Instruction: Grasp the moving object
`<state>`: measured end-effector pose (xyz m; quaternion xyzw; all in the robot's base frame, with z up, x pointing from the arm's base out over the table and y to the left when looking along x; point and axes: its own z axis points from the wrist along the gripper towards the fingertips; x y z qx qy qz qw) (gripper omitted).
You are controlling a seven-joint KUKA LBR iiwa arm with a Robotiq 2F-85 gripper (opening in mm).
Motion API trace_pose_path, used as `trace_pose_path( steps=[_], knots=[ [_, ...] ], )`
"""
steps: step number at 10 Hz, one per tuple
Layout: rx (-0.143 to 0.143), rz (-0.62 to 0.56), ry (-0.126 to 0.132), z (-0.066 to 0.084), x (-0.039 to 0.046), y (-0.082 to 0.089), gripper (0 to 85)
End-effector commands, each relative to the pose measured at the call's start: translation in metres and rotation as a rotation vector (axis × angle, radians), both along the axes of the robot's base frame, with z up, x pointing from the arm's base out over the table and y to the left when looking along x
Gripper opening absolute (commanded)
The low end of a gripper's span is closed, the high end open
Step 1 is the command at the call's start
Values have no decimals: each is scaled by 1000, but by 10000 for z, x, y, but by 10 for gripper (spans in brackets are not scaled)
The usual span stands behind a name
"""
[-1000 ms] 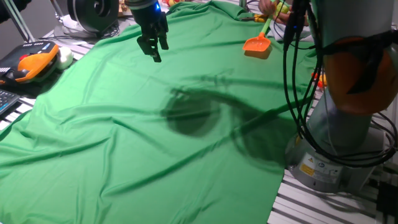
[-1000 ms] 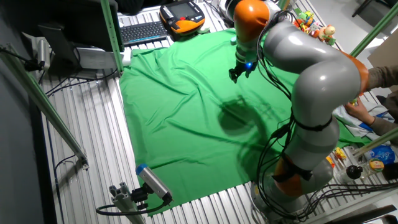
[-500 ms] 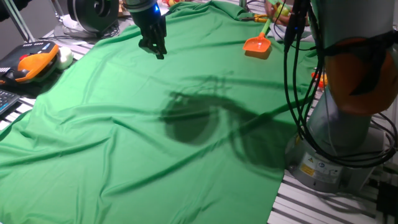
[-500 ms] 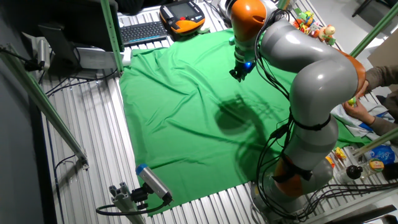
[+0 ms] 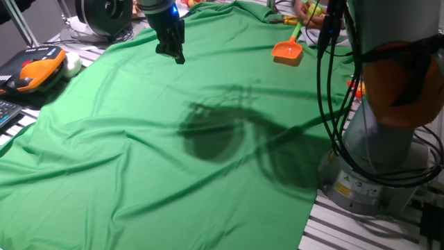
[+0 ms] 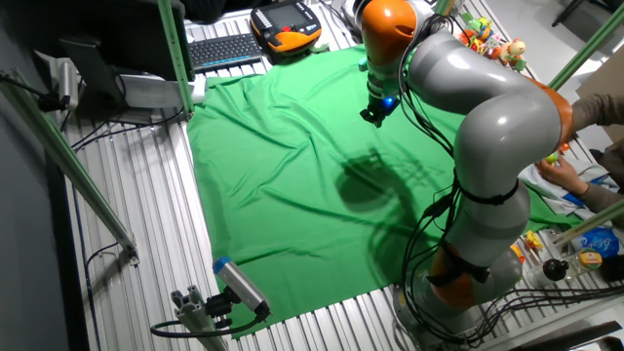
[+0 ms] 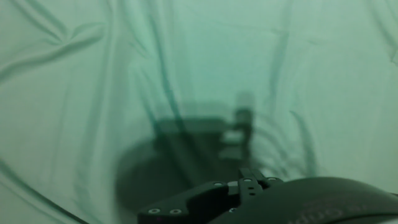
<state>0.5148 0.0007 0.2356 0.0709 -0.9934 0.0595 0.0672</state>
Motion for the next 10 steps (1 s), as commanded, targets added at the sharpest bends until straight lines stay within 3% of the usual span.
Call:
trace_pose_path(
  steps=[1, 8, 9, 10],
  knots=[
    [-1, 0, -3, 1, 1, 0, 0],
    [-8, 6, 0, 1, 1, 0, 0],
    [-13, -9, 36, 1, 1, 0, 0],
    [-36, -20, 52, -29, 10, 15, 0]
  ],
)
